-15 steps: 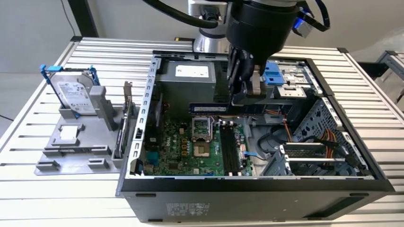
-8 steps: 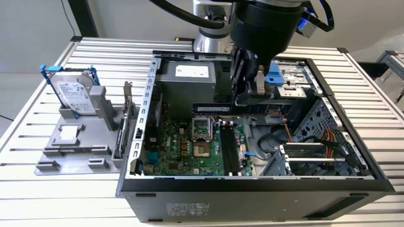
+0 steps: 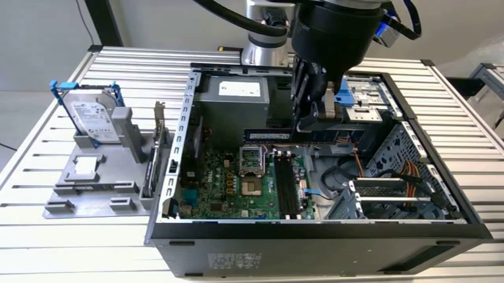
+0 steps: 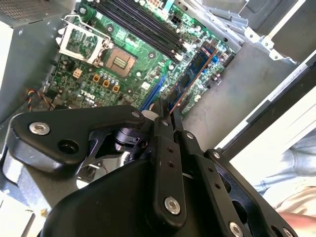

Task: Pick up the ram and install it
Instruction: 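Pick up the ram and move it above insertion slot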

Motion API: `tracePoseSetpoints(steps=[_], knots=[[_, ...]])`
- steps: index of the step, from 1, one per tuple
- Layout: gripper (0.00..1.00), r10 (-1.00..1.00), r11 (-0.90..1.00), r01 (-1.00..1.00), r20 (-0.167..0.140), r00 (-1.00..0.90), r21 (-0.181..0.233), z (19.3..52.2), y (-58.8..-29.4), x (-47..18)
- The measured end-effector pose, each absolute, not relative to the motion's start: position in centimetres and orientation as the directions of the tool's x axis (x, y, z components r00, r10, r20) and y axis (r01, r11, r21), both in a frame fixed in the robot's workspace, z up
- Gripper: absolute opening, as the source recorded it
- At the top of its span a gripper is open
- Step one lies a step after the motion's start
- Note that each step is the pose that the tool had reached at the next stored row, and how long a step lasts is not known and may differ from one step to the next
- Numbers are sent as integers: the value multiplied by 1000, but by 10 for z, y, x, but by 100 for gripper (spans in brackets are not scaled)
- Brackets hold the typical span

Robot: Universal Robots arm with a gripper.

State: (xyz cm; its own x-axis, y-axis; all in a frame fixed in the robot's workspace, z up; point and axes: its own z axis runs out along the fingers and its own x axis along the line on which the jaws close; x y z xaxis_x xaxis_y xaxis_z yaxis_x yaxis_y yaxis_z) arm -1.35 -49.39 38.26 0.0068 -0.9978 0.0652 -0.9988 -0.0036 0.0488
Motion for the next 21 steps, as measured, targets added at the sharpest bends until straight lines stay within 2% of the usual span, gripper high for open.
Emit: tracePoseSetpoints(steps=[21], knots=[[0, -997, -3, -999, 72, 7, 49, 383, -494, -8]])
